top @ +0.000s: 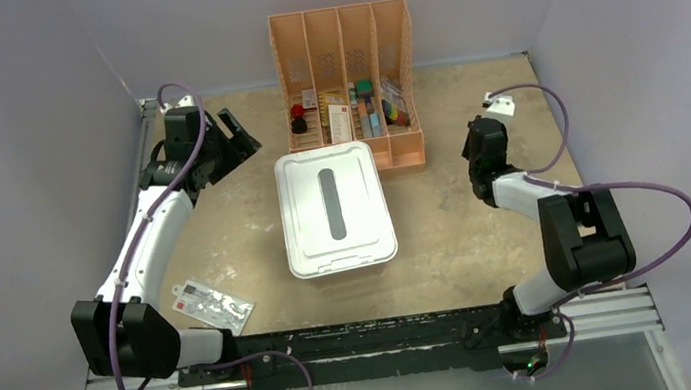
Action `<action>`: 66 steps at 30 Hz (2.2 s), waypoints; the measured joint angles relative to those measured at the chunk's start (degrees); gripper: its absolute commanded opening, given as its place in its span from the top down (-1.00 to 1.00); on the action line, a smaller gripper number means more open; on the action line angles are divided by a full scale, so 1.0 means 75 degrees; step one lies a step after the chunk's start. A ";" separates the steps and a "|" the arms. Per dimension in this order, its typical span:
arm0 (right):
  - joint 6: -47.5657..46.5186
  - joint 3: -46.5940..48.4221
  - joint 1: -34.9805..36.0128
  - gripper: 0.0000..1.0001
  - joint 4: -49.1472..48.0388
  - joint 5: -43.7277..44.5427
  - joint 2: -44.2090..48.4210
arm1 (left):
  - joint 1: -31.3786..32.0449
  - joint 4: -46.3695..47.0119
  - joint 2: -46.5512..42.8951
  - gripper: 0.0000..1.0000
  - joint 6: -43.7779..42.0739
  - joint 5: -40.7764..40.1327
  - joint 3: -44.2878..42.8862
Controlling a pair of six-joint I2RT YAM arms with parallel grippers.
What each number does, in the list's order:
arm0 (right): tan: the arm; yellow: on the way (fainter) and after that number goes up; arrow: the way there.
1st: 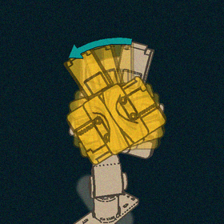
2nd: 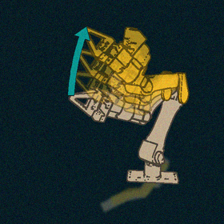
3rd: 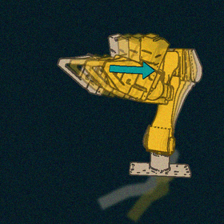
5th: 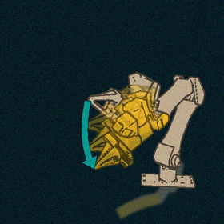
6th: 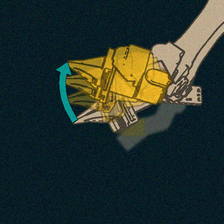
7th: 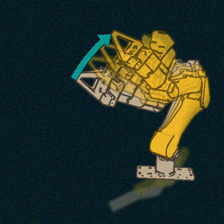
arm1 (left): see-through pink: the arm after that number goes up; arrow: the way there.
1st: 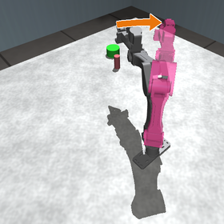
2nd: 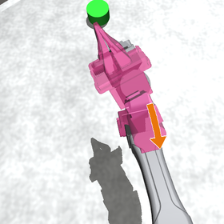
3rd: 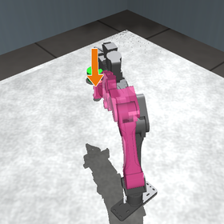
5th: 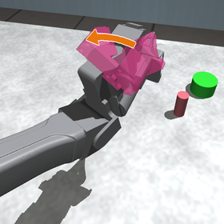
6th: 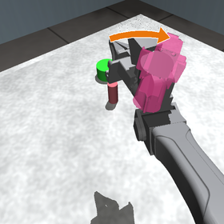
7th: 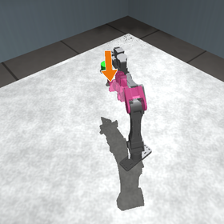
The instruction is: Organize the chemistry lab equipment
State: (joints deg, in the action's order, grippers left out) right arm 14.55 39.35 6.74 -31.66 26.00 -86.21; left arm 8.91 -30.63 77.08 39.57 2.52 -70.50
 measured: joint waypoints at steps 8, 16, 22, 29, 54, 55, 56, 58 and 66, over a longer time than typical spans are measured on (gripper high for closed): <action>0.0082 0.0166 0.0000 0.68 0.0367 -0.0006 -0.0117 | -0.0038 -0.0047 0.0000 -0.50 -0.0023 0.0003 0.0000; 0.0108 0.0338 0.0000 0.53 0.0592 -0.0006 -0.0245 | -0.0038 -0.0047 0.0000 -0.51 -0.0029 0.0003 0.0000; 0.0108 0.0341 0.0000 0.42 0.0702 -0.0029 -0.0245 | -0.0038 -0.0047 0.0000 -0.51 -0.0047 0.0000 0.0000; 0.0111 0.0405 0.0000 0.25 0.0828 -0.0093 -0.0242 | -0.0038 -0.0050 0.0000 -0.51 -0.0050 0.0000 0.0000; 0.1052 0.2801 0.0000 -0.26 0.6161 -0.0443 0.1784 | -0.0038 -0.0682 -0.0784 -0.55 -0.0318 -0.0262 -0.0111; 0.1142 0.2801 0.0000 -0.29 0.6391 -0.0507 0.1941 | -0.0038 -0.0734 -0.0895 -0.56 -0.0361 -0.0315 -0.0108; 0.1274 0.2777 0.0000 -0.33 0.6642 -0.0641 0.2165 | -0.0038 -0.0749 -0.1026 -0.57 -0.0367 -0.0367 -0.0079; 0.1501 0.2696 0.0000 -0.35 0.7032 -0.0819 0.2576 | -0.0038 -0.0813 -0.1326 -0.58 -0.0373 -0.0437 0.0017; 0.1982 0.2906 0.0000 -0.34 0.8999 -0.1384 0.3803 | -0.0038 -0.1247 -0.2078 -0.58 -0.0431 -0.0793 0.0274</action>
State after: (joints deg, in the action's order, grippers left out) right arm 29.41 61.14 6.74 35.83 15.62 -57.69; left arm 8.62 -39.99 61.49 36.34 -3.42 -68.45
